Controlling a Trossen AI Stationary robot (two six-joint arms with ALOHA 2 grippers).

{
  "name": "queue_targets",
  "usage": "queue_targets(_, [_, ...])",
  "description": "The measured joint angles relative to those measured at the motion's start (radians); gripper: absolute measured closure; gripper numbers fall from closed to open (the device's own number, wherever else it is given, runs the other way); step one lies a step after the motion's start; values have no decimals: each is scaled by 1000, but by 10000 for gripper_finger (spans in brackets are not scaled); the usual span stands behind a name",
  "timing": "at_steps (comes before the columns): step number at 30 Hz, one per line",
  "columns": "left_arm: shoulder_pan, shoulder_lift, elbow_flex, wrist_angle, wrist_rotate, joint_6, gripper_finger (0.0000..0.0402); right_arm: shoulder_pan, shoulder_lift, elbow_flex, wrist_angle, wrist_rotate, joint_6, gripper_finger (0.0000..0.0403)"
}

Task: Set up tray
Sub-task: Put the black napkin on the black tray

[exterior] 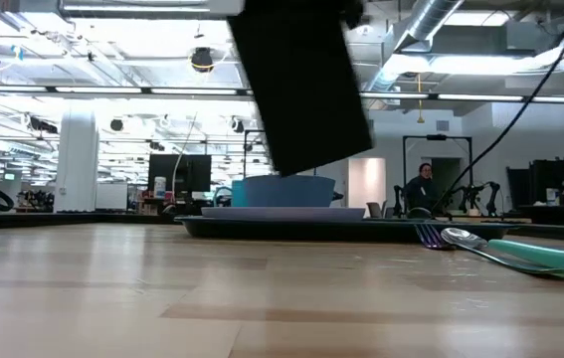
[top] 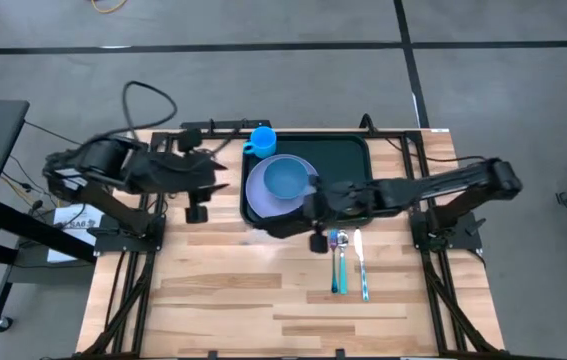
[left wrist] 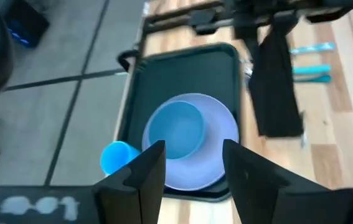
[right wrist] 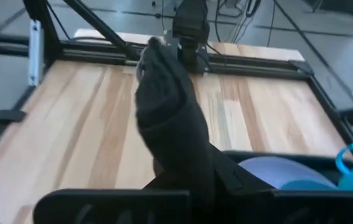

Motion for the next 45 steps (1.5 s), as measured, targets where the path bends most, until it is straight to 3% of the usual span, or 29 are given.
queue_targets(8, [-27,-192,-329,157,-130,-28,253,26,-271,-192,-24,1,196,403])
queue_targets(14, [-39,-334,-599,327,-166,-49,253,181,-385,-291,41,11,346,403])
queue_targets(20, [-40,-414,-757,490,-166,-50,253,320,-390,-351,57,224,480,403])
queue_targets(26, [-40,-417,-783,521,-128,-52,253,304,-388,-470,44,325,614,403])
queue_targets(37, [-40,-394,-783,529,-79,-52,253,139,-431,-664,108,288,735,403])
queue_targets(45, [-40,-392,-783,529,-68,-60,253,6,-530,-699,-3,282,726,403])
